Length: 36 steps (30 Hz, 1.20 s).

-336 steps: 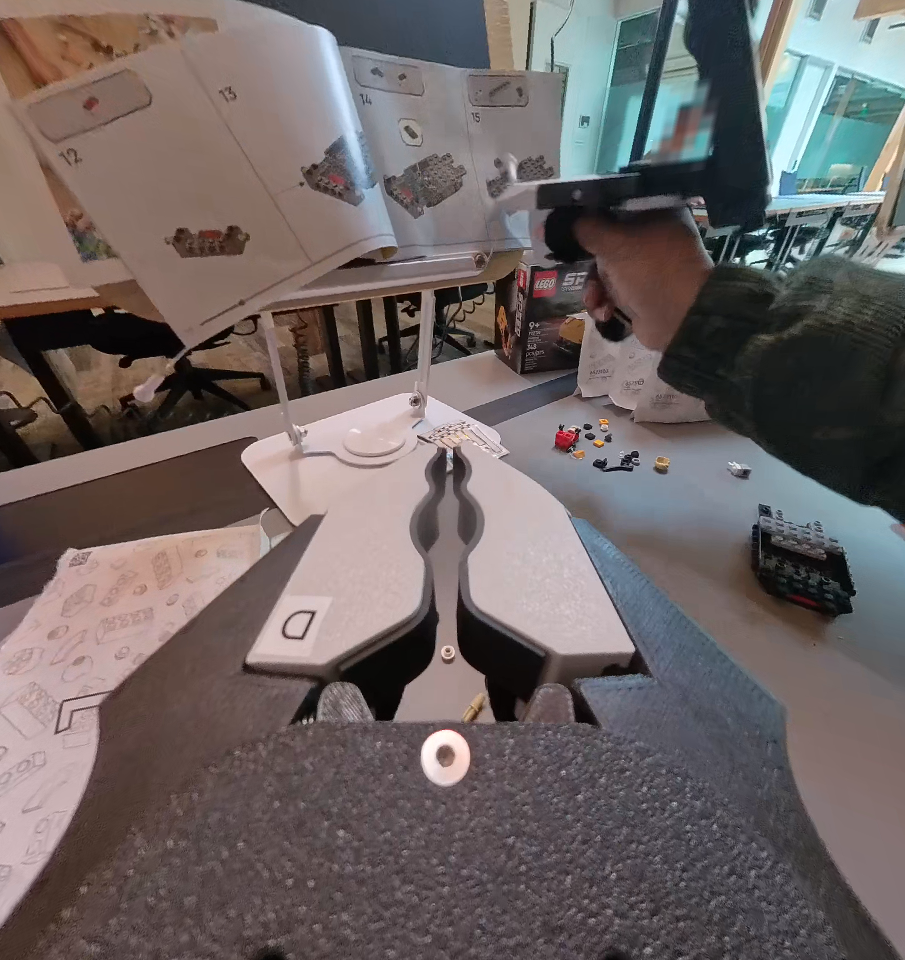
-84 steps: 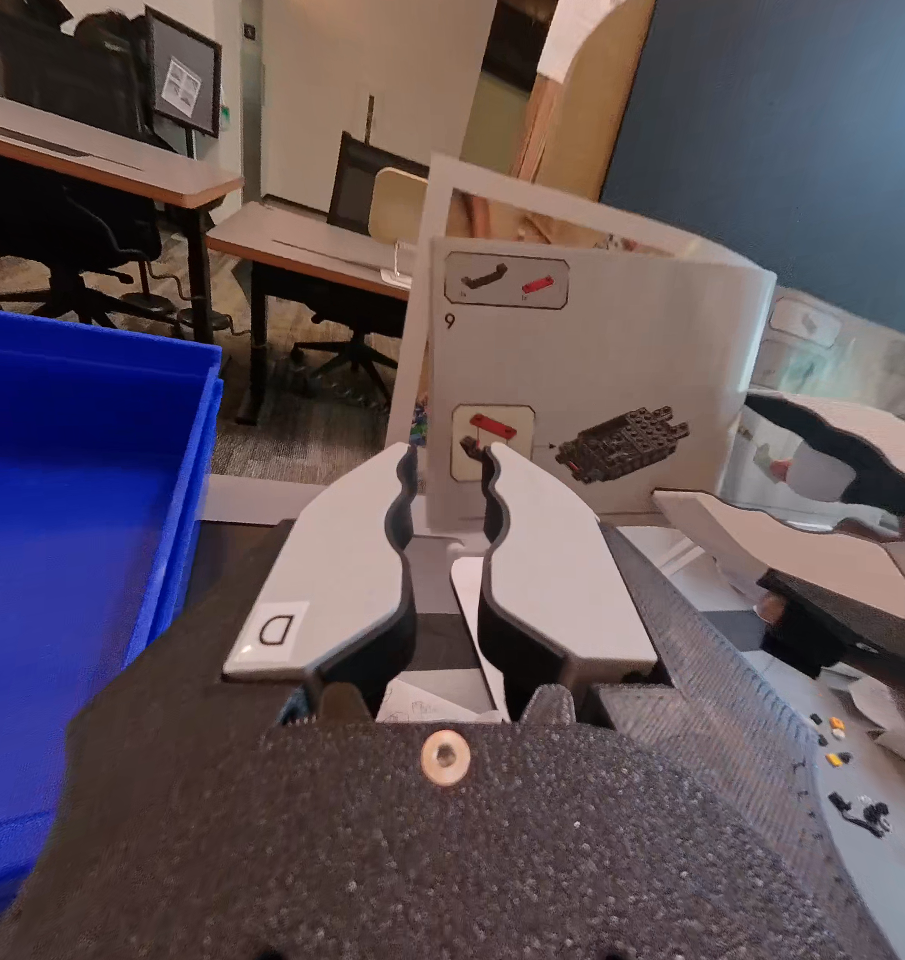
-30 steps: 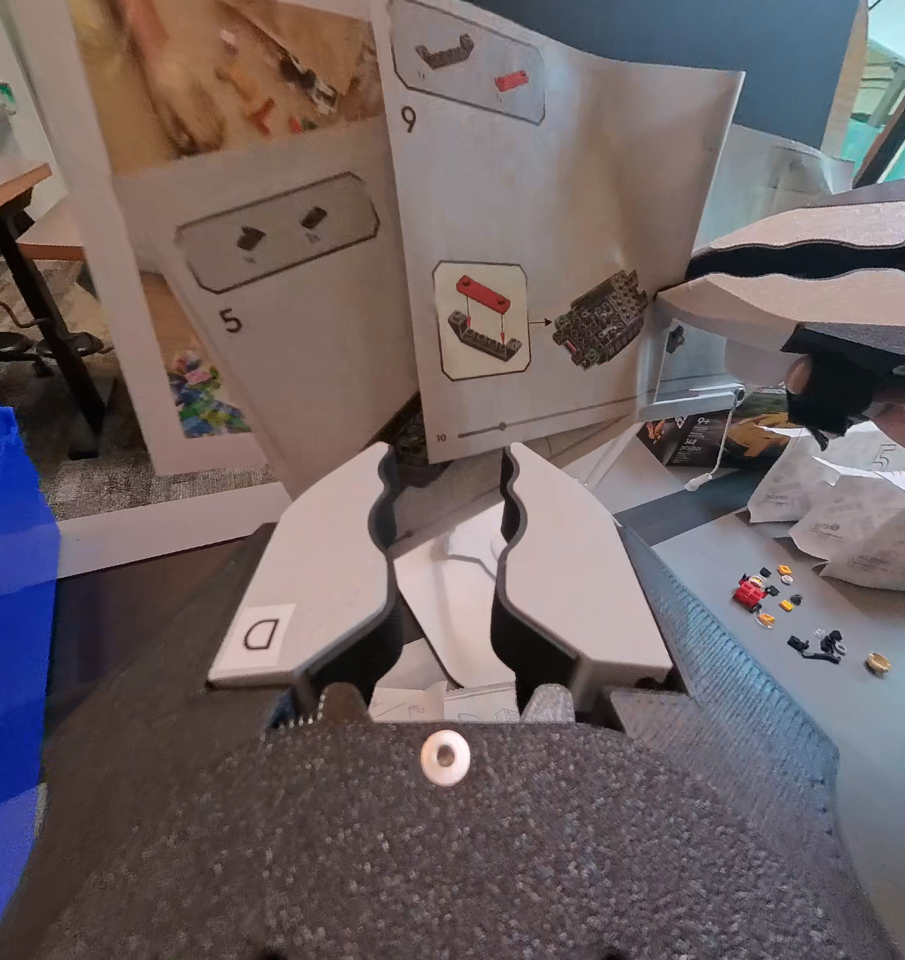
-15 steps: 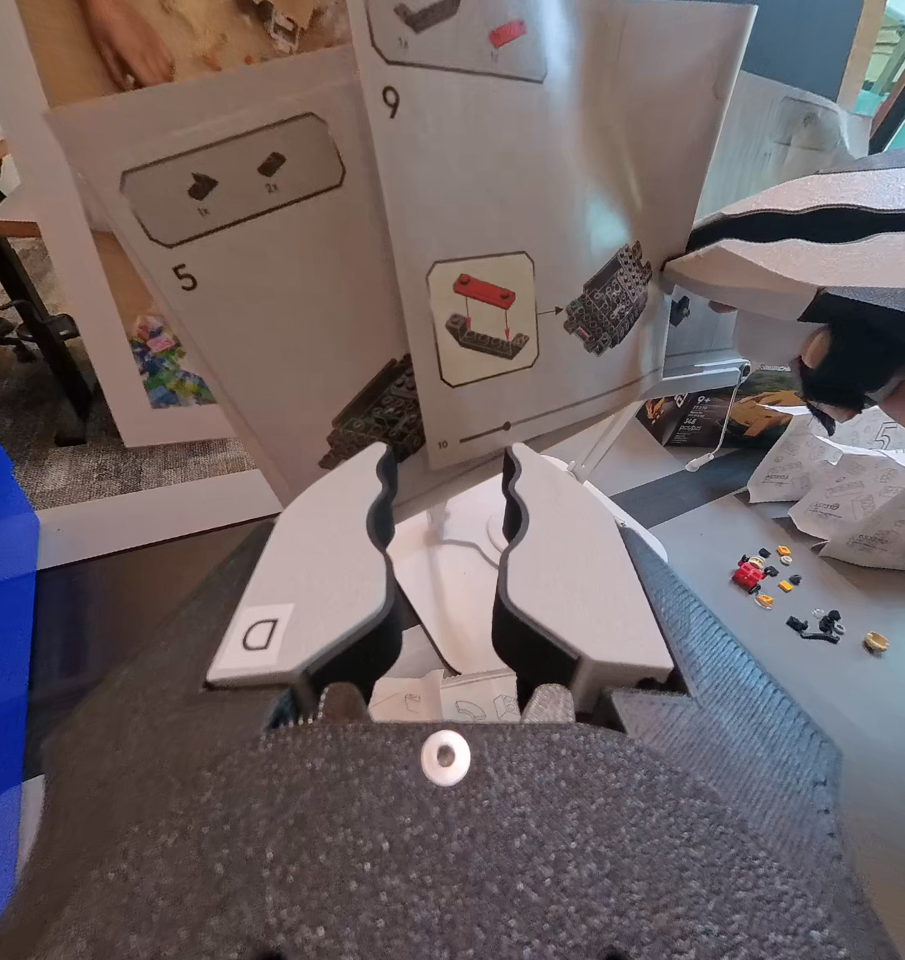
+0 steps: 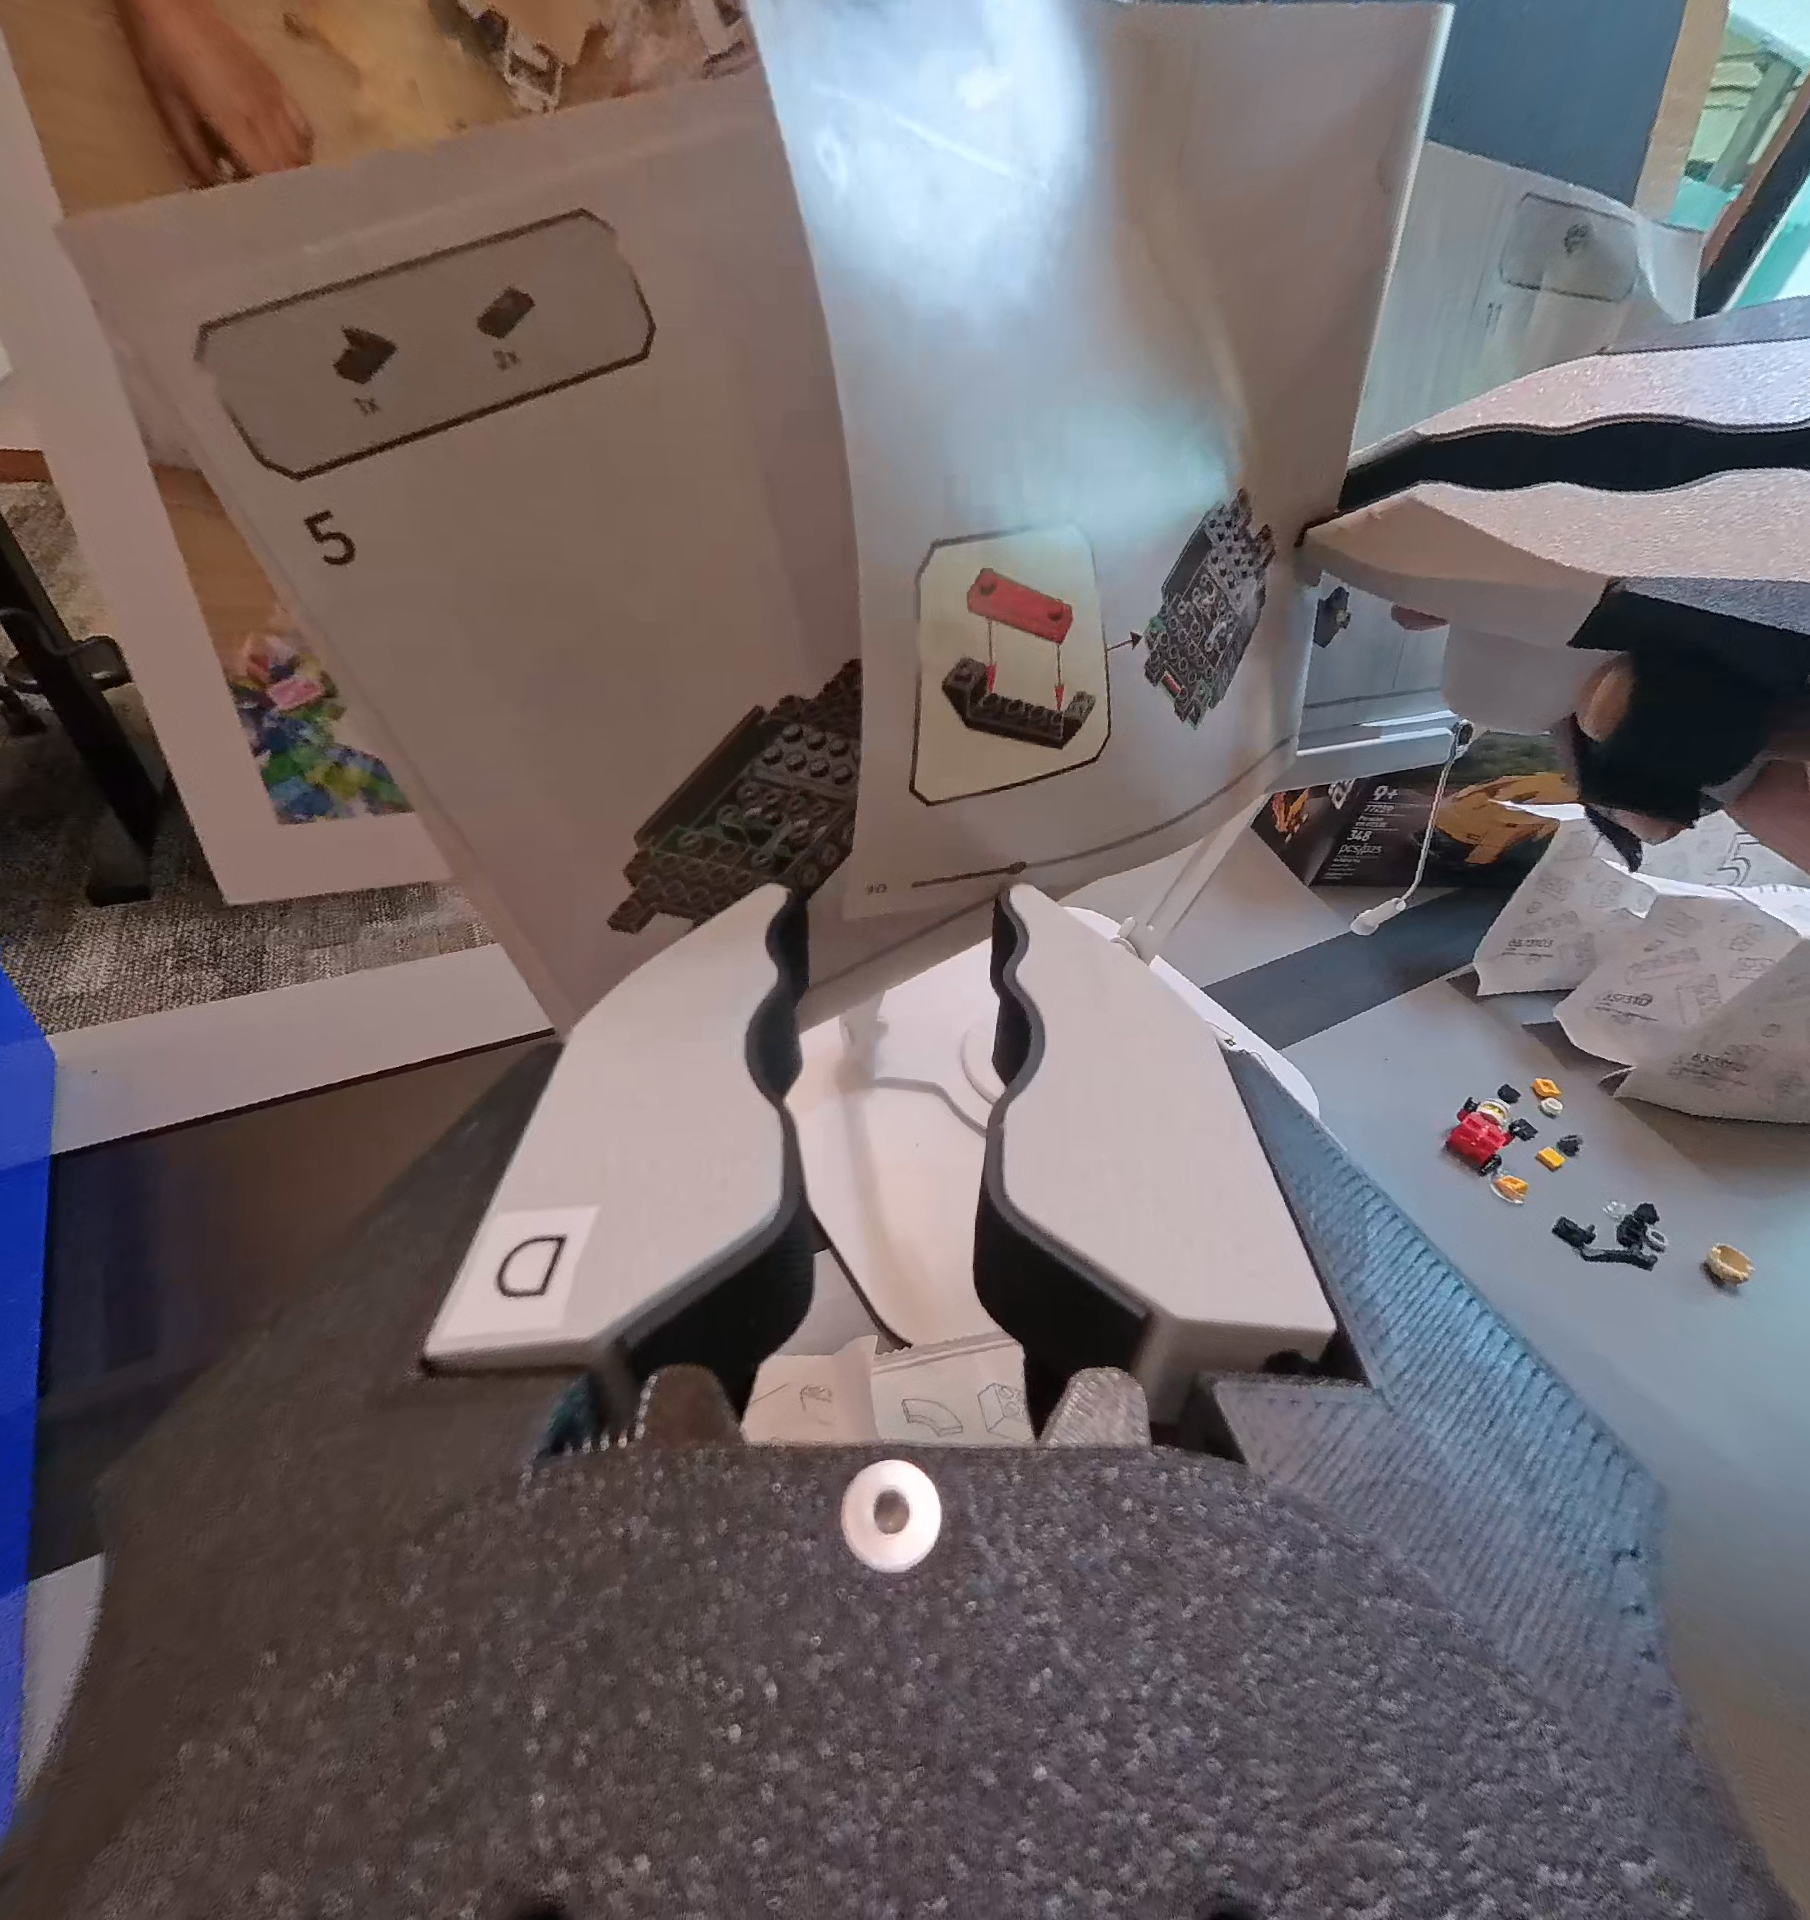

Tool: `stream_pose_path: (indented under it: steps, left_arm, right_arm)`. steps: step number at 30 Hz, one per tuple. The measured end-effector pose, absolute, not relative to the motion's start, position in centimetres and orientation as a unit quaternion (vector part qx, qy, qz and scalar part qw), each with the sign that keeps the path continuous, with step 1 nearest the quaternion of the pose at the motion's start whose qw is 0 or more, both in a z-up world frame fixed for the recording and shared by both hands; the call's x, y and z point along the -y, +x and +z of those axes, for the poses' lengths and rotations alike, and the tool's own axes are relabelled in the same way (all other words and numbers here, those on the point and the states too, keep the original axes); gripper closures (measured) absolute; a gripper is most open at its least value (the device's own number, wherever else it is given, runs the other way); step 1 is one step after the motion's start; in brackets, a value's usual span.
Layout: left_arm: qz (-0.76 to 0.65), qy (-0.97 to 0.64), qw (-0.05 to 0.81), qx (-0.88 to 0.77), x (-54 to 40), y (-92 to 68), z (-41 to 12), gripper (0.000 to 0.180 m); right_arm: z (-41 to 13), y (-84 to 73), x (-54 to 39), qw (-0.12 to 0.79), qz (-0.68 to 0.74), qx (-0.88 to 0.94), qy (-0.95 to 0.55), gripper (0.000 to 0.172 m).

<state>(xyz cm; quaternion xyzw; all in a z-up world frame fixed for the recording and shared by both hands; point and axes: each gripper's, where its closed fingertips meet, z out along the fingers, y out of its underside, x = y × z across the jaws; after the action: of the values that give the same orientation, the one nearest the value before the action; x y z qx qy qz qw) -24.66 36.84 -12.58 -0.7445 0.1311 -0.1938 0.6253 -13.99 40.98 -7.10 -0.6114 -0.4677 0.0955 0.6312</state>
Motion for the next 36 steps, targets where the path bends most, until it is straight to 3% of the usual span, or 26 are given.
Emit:
stream_pose_path:
  steps: [22,36]
  left_arm:
    - [-0.209,-0.732,0.634,-0.134,-36.3,-24.8,-12.0,0.173]
    - [-0.201,-0.756,0.621,-0.041,-36.8,-28.0,-12.8,0.17]
  right_arm:
    - [-7.0,-14.5,-40.6,0.635,0.102,0.462,-0.611,0.163]
    - [-6.1,-13.6,-38.2,0.635,0.092,0.486,-0.592,0.159]
